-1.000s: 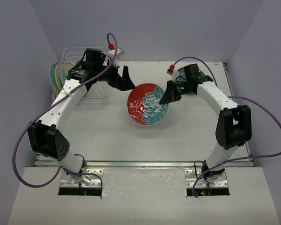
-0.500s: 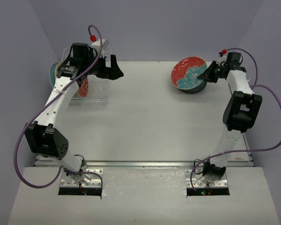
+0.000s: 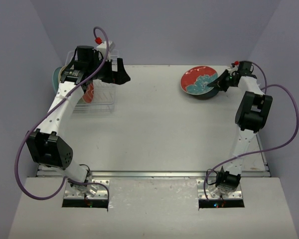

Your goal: Unload the plates from the dish rack

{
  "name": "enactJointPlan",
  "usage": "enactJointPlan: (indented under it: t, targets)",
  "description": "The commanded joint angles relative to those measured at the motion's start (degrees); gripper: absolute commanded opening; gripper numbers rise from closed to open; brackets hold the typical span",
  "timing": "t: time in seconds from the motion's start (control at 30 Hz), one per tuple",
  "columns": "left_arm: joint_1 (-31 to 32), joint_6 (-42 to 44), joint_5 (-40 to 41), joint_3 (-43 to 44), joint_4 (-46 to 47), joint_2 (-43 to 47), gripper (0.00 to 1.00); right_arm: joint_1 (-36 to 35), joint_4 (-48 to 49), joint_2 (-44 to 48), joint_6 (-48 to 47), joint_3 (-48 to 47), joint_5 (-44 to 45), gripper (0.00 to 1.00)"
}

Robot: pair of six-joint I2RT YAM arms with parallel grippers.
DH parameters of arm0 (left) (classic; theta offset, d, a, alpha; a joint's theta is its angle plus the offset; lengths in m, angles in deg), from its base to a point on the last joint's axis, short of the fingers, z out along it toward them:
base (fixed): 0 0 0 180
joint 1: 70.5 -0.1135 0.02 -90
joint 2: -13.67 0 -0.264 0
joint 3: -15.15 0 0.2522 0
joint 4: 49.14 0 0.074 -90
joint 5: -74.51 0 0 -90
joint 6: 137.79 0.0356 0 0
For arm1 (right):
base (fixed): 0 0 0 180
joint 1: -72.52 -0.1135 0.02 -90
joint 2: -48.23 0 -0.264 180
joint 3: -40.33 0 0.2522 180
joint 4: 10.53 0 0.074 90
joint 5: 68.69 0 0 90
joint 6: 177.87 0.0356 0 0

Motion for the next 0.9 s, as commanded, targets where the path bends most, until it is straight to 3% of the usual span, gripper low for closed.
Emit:
enactJointPlan:
  t: [0.0, 0.47, 0.53, 0.63, 0.67, 0.87]
  targets:
    - [-0.02, 0.9, 0.4, 2.0, 1.35, 1.21, 1.0, 0.17, 5.41, 0.48, 1.06, -4.45, -2.83, 0.0]
    - [-0.02, 0.88, -0.86, 1.67, 1.43, 0.93, 1.0, 3.71, 5.32, -4.95, 2.95, -4.35, -9.74, 0.03]
    - [-0.02, 0.8, -0.56, 1.83, 1.36, 0.85, 1.0, 3.86, 5.23, -5.47, 3.17, -4.65, -10.11, 0.16]
    - [-0.02, 0.69, -0.03, 2.3, 0.99, 0.57, 1.0, 3.94, 3.23, -6.03, 2.58, -5.5, -9.55, 0.55]
    - [-0.02, 0.56, 0.04, 2.57, 0.85, 0.44, 1.0, 3.94, 2.69, -6.23, 2.17, -5.9, -9.27, 0.6]
    - [-0.02, 0.37, -0.3, 3.31, 0.39, 0.34, 1.0, 3.6, -5.08, -4.57, -5.28, -8.04, -0.28, 0.68]
